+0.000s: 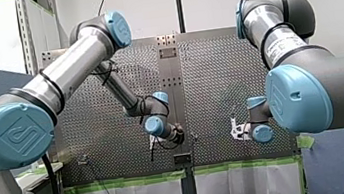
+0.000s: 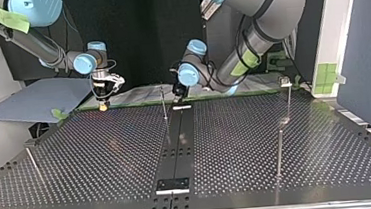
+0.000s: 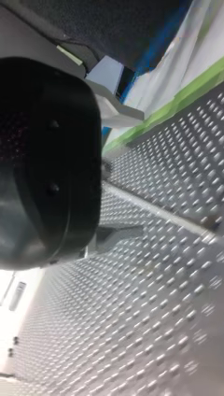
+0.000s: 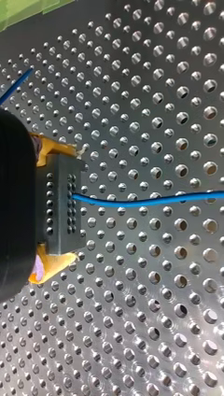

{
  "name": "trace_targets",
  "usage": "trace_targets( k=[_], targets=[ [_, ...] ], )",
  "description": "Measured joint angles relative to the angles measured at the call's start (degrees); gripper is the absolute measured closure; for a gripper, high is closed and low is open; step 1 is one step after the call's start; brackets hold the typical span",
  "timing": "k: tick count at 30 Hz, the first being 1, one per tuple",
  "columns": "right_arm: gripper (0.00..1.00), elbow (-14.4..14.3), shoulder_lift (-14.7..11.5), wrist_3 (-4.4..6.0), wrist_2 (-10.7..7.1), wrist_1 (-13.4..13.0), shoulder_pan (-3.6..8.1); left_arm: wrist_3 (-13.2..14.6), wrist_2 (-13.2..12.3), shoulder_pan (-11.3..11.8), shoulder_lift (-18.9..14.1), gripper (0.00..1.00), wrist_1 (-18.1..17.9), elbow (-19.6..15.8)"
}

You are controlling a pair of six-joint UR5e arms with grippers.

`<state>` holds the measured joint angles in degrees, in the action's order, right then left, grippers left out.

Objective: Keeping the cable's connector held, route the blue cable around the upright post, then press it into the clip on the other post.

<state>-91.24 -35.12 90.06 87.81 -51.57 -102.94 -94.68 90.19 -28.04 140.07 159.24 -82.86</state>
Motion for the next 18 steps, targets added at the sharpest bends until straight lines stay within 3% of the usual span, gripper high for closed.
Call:
trace_targets(
  k=[7, 13, 18],
  targets=[
    [1.0, 0.0, 0.0, 0.04, 0.07, 0.6, -0.09, -0.5, 0.0, -2.0, -3.9, 0.0, -3.6, -3.9],
    [1.0, 0.0, 0.0, 0.12, 0.08, 1.0, -0.11, -3.0, 0.3, -3.6, -7.1, 0.0, -5.3, -7.1],
    [1.0, 0.0, 0.0, 0.13, 0.09, 1.1, -0.12, -5.6, 2.3, -4.5, -9.2, 0.0, -6.3, -9.8]
  ],
)
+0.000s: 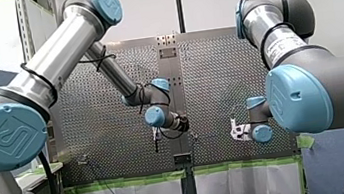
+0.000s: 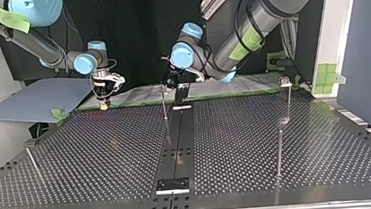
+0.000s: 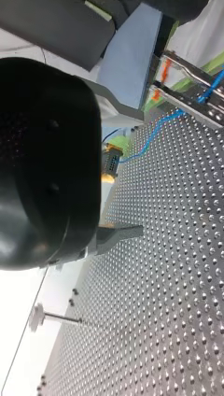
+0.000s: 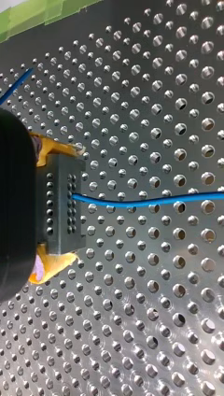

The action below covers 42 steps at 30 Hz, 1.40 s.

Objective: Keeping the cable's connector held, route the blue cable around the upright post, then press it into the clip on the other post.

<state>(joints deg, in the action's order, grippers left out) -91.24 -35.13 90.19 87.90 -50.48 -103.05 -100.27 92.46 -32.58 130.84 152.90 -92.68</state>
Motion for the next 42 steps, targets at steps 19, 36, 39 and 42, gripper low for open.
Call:
trace_targets(
  k=[19, 36, 39, 42],
  targets=[
    [1.0, 0.0, 0.0, 0.15, 0.0, 0.0, -0.06, -11.0, -0.1, -1.2, 4.2, 0.0, -10.9, -11.2],
    [1.0, 0.0, 0.0, 0.18, -0.17, 0.0, -0.1, -9.6, 0.7, -3.2, 8.0, 0.0, -13.7, -7.4],
    [1.0, 0.0, 0.0, 0.18, -0.17, -0.2, -0.1, -9.7, 0.9, -3.7, 8.0, 0.0, -13.0, -5.8],
    [1.0, 0.0, 0.0, 0.18, -0.29, -0.2, -0.13, -9.8, 1.1, -3.9, 8.1, 0.0, -12.7, -4.5]
  ],
)
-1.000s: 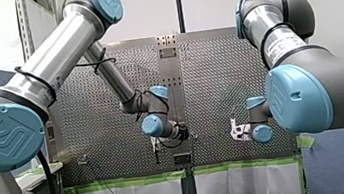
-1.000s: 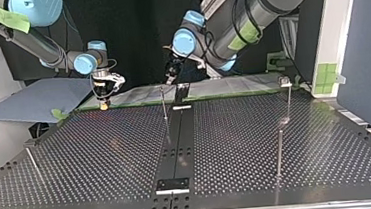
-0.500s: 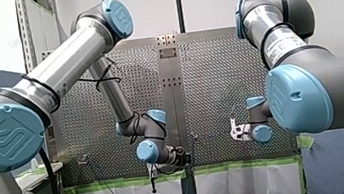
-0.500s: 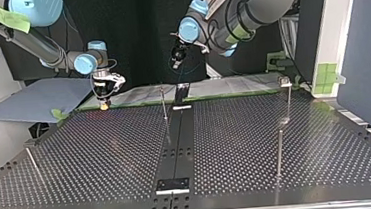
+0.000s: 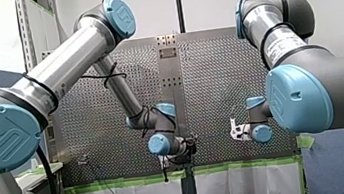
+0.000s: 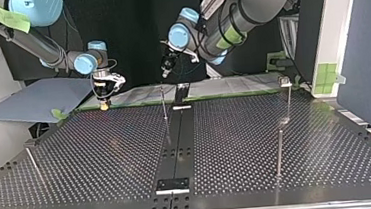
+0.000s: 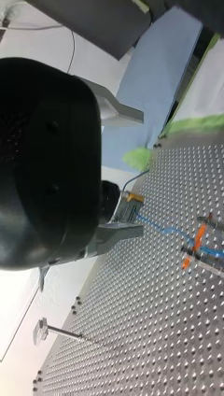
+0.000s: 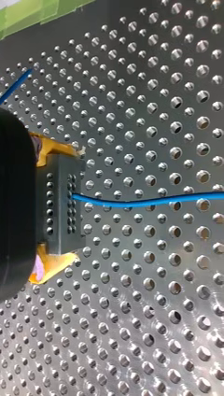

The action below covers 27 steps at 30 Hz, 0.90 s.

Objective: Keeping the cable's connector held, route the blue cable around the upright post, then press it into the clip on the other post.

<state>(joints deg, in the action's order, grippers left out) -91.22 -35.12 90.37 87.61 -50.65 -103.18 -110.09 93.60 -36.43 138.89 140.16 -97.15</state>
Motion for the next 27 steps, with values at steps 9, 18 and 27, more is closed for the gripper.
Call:
trace_targets(
  k=[9, 18, 27],
  targets=[
    [1.0, 0.0, 0.0, 0.0, -0.4, 0.1, -0.04, -0.1, 1.7, 0.4, 0.0, 0.0, 0.3, 1.1],
    [1.0, 0.0, 0.0, 0.0, -0.42, 0.2, -0.06, 1.2, 3.1, 0.8, 0.0, 0.0, 0.5, 1.1],
    [1.0, 0.0, 0.0, 0.0, -0.42, 0.2, -0.05, 2.0, 3.2, 0.9, 0.0, 0.0, 1.4, 1.1]
  ],
)
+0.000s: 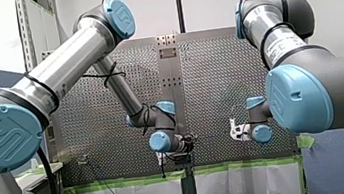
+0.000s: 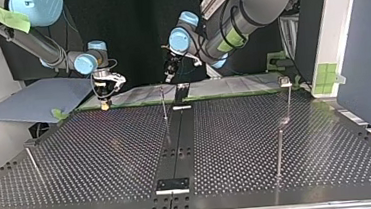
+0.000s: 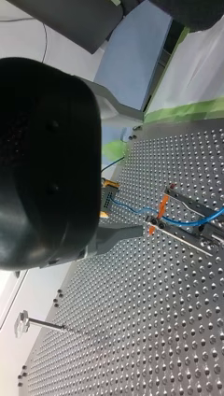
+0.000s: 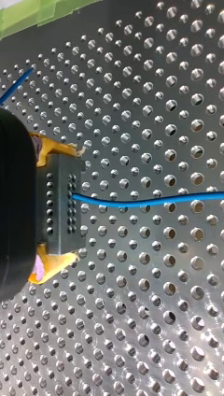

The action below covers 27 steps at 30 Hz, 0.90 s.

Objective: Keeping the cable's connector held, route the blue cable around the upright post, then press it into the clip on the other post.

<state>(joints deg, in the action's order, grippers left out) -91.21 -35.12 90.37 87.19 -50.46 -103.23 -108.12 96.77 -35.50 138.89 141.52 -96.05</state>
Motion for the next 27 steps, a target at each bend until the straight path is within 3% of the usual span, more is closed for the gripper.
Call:
trace_targets(
  k=[7, 14, 20, 27],
  targets=[
    [1.0, 0.0, 0.0, 0.0, 0.0, 0.1, 0.0, 3.5, 3.0, -0.1, -2.4, 0.0, 3.2, -0.1],
    [1.0, 0.0, 0.0, 0.27, 0.0, 0.4, 0.0, 6.7, 6.8, -1.9, -6.1, 0.0, 6.3, -2.5],
    [1.0, 0.0, 0.0, 0.38, 0.0, 0.4, -0.02, 4.6, 8.9, -3.0, -9.3, 0.0, 7.4, -5.6],
    [1.0, 0.0, 0.0, 0.62, -0.13, 0.5, -0.14, 1.4, 9.6, -3.2, -12.8, 0.0, 10.3, -9.2]
  ],
)
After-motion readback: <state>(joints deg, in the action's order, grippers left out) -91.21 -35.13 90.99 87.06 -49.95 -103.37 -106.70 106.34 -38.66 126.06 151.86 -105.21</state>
